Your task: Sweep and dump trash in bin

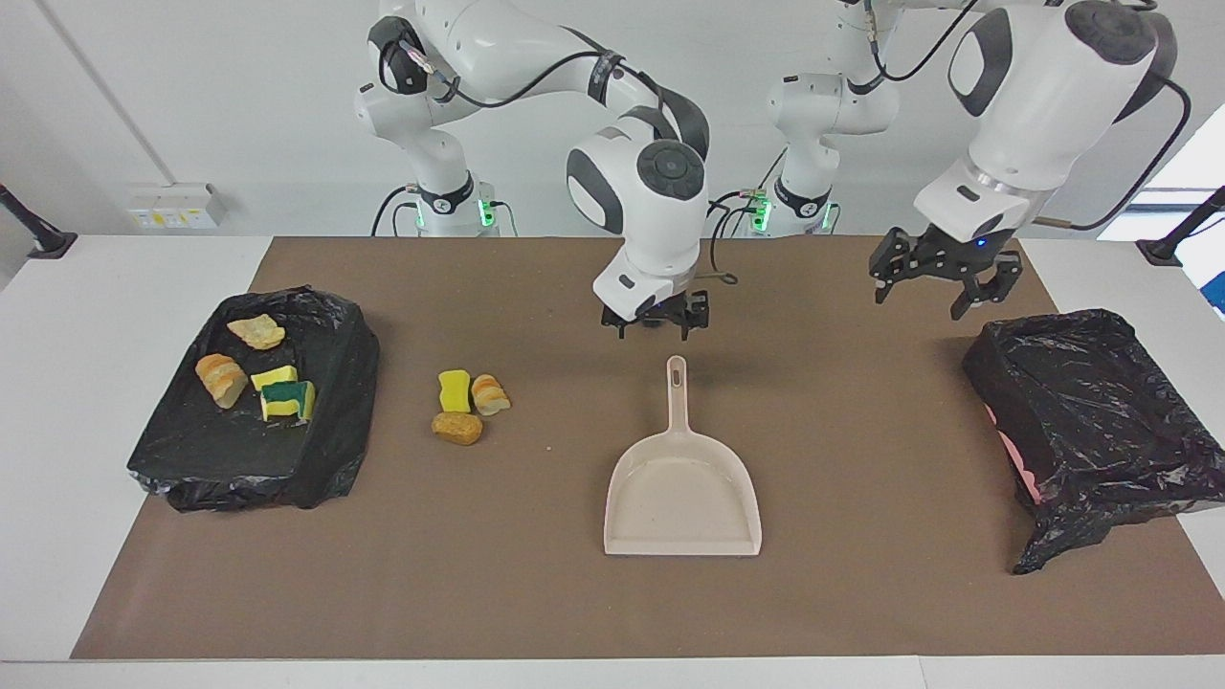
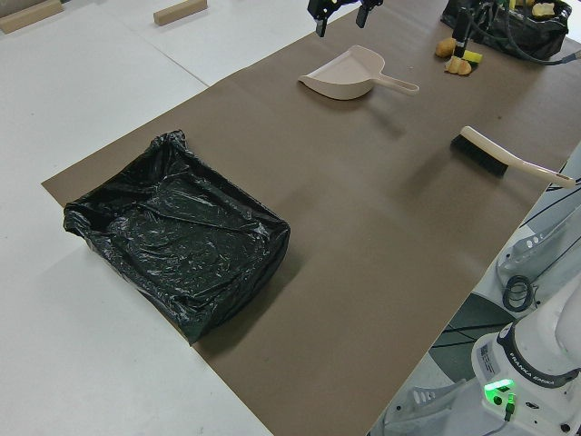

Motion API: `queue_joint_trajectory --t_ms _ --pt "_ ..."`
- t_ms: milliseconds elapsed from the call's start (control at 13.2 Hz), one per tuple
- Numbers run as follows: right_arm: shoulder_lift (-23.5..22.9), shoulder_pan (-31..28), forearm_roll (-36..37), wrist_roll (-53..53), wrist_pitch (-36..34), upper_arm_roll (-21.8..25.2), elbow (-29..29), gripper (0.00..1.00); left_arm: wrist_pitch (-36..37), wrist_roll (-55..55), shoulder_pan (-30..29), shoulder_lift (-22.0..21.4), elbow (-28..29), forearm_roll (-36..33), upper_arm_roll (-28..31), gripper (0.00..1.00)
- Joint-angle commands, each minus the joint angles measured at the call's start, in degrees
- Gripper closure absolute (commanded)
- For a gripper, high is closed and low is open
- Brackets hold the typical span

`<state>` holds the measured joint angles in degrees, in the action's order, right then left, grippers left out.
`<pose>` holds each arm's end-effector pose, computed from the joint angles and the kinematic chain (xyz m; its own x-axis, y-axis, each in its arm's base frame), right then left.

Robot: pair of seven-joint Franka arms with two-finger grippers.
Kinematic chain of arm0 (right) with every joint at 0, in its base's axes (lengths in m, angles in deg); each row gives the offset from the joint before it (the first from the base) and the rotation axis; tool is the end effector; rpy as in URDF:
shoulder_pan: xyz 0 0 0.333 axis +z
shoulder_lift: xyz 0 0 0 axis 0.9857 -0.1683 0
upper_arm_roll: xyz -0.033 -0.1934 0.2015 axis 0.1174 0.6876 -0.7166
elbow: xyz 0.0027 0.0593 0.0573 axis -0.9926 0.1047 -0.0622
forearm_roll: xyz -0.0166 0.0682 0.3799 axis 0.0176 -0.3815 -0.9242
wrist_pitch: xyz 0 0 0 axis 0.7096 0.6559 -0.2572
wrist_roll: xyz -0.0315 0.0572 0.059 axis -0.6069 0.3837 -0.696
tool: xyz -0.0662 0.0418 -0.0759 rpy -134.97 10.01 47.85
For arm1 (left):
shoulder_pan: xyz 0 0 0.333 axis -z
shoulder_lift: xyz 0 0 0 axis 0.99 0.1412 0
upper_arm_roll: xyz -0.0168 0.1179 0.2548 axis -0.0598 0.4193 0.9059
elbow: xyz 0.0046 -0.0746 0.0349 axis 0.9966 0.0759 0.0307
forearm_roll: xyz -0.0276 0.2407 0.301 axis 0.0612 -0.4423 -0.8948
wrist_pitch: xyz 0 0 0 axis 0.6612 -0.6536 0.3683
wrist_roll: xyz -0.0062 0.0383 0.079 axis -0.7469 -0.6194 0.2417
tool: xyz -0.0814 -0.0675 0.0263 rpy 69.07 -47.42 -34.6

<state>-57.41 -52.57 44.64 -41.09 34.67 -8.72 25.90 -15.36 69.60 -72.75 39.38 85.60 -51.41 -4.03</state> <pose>0.4457 0.3984 0.4501 0.9709 -0.0269 -0.2382 -0.0322 -0.9993 -0.0183 0.6078 -0.1802 0.5139 0.9112 -0.3957 0.1144 -0.4010 -0.9157 0.0259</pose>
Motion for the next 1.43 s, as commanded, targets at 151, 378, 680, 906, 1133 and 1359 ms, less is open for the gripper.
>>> queue_joint_trajectory --t_ms 151,378,680,906,1133,1359 --pt "16.05 4.68 -10.14 2.34 15.9 0.12 27.27 0.0 -5.79 -14.1 0.89 6.14 -0.81 -6.71 -6.21 0.0" --pt "18.19 10.03 -13.15 6.47 21.37 0.12 35.57 0.0 -8.08 -22.37 1.24 8.61 0.15 -10.93 -10.44 0.0" --pt "17.14 14.61 -13.24 10.35 27.7 0.12 40.24 0.0 -13.88 -33.46 1.59 10.37 4.45 -13.14 -15.18 0.0" --pt "16.34 17.43 -13.24 12.29 32.36 0.12 43.58 0.0 -20.02 -39.25 2.73 10.81 9.19 -14.28 -15.63 0.0" --pt "15.82 18.84 -13.33 13.17 34.66 0.12 44.03 0.0 -21.45 -40.5 3.7 13.09 9.73 -14.28 -16.07 0.0" --pt "15.73 19.1 -13.33 12.39 34.66 0.12 43.85 0.65 -21.62 -40.5 3.62 13.1 10.78 -14.2 -16.16 0.15"
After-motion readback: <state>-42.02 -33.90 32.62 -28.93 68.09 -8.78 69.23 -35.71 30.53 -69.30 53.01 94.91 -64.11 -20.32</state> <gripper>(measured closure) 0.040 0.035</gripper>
